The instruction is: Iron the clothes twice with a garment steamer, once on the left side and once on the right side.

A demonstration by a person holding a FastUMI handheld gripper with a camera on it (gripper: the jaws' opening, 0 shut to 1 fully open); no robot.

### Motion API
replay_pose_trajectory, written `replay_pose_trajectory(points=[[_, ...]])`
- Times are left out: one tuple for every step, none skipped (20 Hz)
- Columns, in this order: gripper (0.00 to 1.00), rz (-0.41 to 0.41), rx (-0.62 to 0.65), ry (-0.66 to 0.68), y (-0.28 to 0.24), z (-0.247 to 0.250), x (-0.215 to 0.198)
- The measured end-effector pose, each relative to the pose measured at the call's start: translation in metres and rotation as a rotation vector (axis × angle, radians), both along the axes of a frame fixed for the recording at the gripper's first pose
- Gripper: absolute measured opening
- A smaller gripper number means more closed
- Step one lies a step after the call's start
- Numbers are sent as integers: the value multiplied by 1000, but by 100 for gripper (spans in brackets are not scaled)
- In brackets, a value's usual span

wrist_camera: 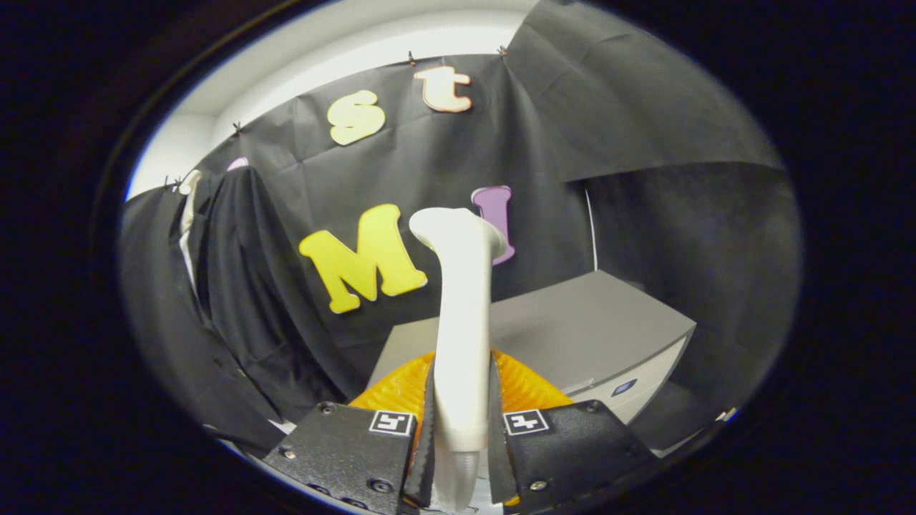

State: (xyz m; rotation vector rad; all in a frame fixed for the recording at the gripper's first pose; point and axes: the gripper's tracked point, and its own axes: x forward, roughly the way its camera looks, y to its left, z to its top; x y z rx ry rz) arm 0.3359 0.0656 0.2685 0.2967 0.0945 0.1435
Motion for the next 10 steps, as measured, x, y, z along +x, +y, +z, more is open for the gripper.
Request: replay_pose_trajectory(points=[[33, -1, 1, -24, 12, 12, -14], [33, -1, 2, -51, 24, 25, -27], [33, 0, 0, -70, 35, 33, -37], [33, 5, 0, -90, 49, 42, -48], [33, 12, 1, -109, 63, 52, -59], [33, 21, -2, -124, 78, 59, -66], [33, 30, -4, -137, 91, 65, -72], [33, 40, -8, -149, 106, 72, -80], [33, 50, -13, -160, 120, 77, -86], [33, 65, -18, -170, 138, 82, -93]])
